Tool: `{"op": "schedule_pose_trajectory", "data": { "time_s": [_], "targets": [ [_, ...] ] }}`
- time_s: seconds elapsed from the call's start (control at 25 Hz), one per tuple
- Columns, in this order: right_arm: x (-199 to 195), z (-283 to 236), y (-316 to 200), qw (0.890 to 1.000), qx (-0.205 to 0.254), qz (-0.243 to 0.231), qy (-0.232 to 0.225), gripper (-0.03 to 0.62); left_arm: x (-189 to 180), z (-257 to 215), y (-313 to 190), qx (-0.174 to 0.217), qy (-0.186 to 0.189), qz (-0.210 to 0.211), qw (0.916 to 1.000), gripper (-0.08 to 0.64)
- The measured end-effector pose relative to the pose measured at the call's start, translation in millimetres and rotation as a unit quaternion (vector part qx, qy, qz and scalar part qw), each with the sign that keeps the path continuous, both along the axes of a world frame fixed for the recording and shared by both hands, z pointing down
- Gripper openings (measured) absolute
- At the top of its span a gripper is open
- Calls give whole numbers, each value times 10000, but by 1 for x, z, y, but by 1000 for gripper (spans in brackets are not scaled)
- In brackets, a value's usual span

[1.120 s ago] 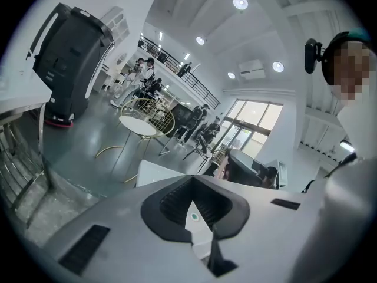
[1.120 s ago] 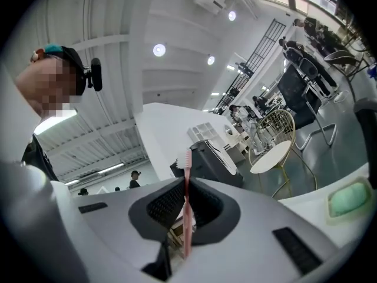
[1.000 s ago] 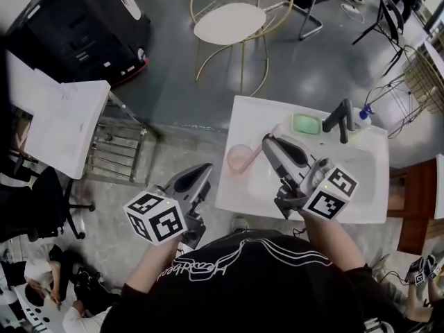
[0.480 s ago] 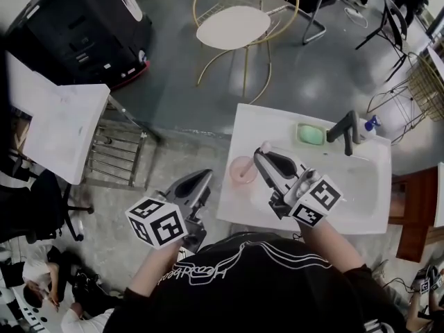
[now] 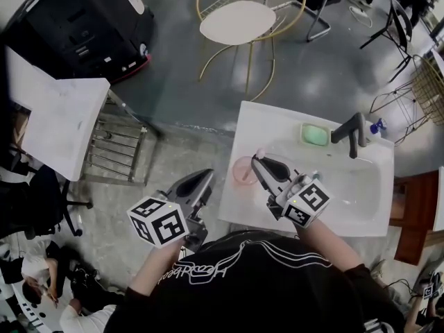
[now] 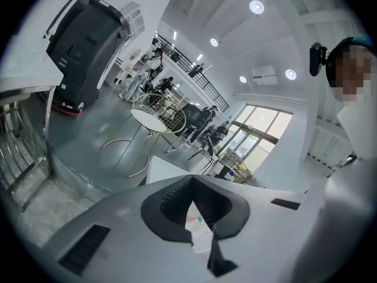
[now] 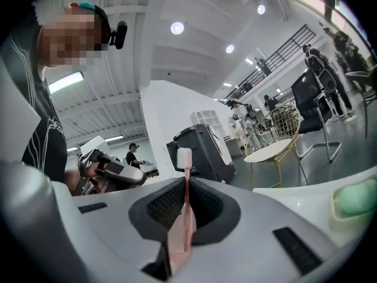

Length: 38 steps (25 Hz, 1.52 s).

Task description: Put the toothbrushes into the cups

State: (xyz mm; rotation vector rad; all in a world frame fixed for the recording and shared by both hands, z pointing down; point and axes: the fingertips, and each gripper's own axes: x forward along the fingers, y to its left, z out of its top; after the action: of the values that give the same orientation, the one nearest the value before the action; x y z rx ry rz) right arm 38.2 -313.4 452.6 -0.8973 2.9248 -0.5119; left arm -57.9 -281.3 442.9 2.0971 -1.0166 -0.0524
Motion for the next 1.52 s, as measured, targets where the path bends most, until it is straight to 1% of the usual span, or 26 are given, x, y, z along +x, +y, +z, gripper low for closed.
{"op": "schedule_pose_trajectory", "data": {
  "time_s": [0.2, 0.44, 0.64, 0.72, 0.8, 0.92, 1.12, 1.2, 1.28, 1.4, 1.52],
  "targets": [
    [-2, 14, 3, 9999, -158, -38, 46, 41, -1, 7, 1, -93, 70, -17, 9999, 5],
    [2, 25, 0, 9996, -286, -58, 67, 41, 1, 11, -2, -262, 319, -79, 9991, 5],
    [6, 31, -8, 9978, -650, 8, -113, 43, 2, 7, -4, -161, 113, -35, 9998, 5],
    [9, 35, -11, 9966, -798, 39, -186, 43, 4, 7, -4, -173, 160, -39, 9997, 5],
    [11, 38, -12, 9962, -855, 93, -157, 47, 5, 6, -4, -190, 195, -60, 9996, 5],
    [12, 42, -11, 9957, -910, 140, -88, 120, 7, 4, -2, -191, 189, -49, 9996, 5],
    [21, 42, -10, 9942, -975, 449, -58, 173, 4, 1, 6, -196, 147, 1, 9997, 5],
    [26, 38, -7, 9942, -893, 597, -1, 178, 3, 0, 10, -206, 163, 28, 9997, 5],
    [31, 28, -2, 9957, -593, 656, 280, 178, 4, -2, 15, -185, 175, 76, 9996, 5],
    [33, 2, 15, 9964, -78, 557, 641, 178, 5, -10, 23, -47, 153, 196, 9997, 5],
    [30, -31, 43, 9959, 224, 373, 797, 173, 6, -23, 35, 174, 120, 322, 9993, 5]
  ]
}}
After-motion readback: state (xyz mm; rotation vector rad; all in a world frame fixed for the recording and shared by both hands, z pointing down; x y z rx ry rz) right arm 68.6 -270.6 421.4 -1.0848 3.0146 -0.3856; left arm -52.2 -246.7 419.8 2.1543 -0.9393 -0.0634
